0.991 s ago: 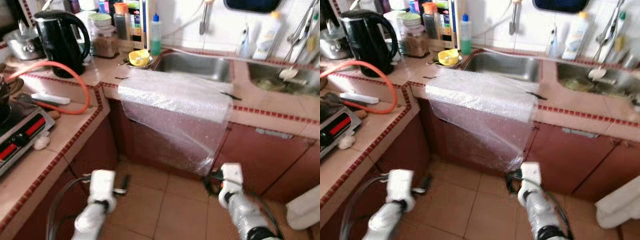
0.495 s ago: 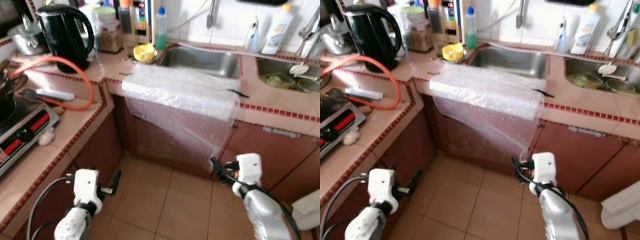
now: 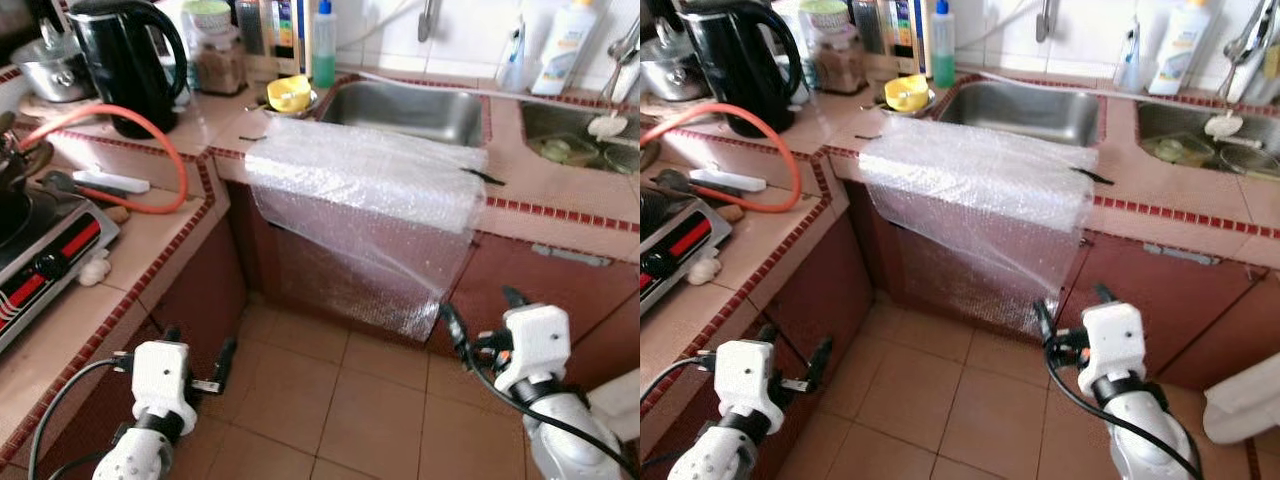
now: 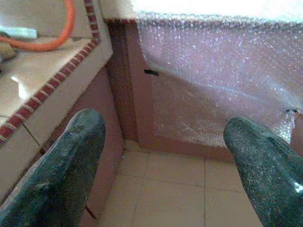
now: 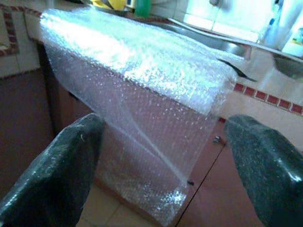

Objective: Kitchen organization

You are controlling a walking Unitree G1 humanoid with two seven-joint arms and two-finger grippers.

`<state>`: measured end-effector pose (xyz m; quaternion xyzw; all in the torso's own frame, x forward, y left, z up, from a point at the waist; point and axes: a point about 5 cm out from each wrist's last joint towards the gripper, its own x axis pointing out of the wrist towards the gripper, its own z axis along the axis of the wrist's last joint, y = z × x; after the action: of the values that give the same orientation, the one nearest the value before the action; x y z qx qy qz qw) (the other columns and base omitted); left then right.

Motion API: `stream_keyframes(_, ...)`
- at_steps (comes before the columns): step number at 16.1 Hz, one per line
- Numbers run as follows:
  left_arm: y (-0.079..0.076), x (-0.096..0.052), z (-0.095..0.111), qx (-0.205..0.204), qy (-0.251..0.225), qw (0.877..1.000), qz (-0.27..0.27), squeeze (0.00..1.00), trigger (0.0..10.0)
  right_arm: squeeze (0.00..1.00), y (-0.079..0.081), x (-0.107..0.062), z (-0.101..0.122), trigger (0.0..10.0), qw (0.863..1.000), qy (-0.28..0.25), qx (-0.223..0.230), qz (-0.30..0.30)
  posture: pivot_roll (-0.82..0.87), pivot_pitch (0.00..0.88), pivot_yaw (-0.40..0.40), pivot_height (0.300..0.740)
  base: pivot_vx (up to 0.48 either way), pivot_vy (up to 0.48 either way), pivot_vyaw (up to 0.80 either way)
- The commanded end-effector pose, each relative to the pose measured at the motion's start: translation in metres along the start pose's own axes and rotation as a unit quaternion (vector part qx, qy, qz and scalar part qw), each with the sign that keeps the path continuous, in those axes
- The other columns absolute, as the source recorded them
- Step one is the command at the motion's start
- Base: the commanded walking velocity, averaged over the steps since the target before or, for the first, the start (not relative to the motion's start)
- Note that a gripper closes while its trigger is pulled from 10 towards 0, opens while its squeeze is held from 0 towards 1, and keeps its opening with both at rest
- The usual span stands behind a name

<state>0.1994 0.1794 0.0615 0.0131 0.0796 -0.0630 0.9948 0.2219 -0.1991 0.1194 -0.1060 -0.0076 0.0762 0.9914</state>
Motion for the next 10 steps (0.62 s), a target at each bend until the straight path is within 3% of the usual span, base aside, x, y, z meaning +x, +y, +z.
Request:
stream_keyframes(1, 0.001, -0.002, 0.000, 0.001, 0.007, 1.000, 0.007, 0.00, 10.0, 0.00, 0.002, -0.002, 0.001, 10.0, 1.000, 0.002, -0.001, 0.007, -0.19, 0.090, 0.071, 0.740, 0.000, 0.000, 0.00)
stream_keyframes(6, -0.007, 0.009, 0.004, 0.014, 0.004, 1.000, -0.015, 0.00, 10.0, 0.00, 0.000, 0.000, 0.004, 10.0, 0.999, 0.009, 0.016, -0.036, -0.23, 0.105, 0.094, 0.740, 0.000, 0.000, 0.00)
stream_keyframes(8, -0.011, 0.020, 0.012, 0.009, -0.006, 1.000, -0.024, 0.00, 10.0, 0.00, -0.001, -0.001, 0.007, 10.0, 0.999, 0.013, 0.013, -0.048, -0.27, 0.109, 0.096, 0.740, 0.000, 0.000, 0.00)
stream_keyframes(10, -0.009, 0.032, 0.015, 0.010, -0.012, 1.000, -0.022, 0.00, 10.0, 0.00, 0.000, 0.009, 0.005, 10.0, 0.999, 0.010, 0.014, -0.047, -0.27, 0.067, 0.082, 0.740, 0.000, 0.000, 0.00)
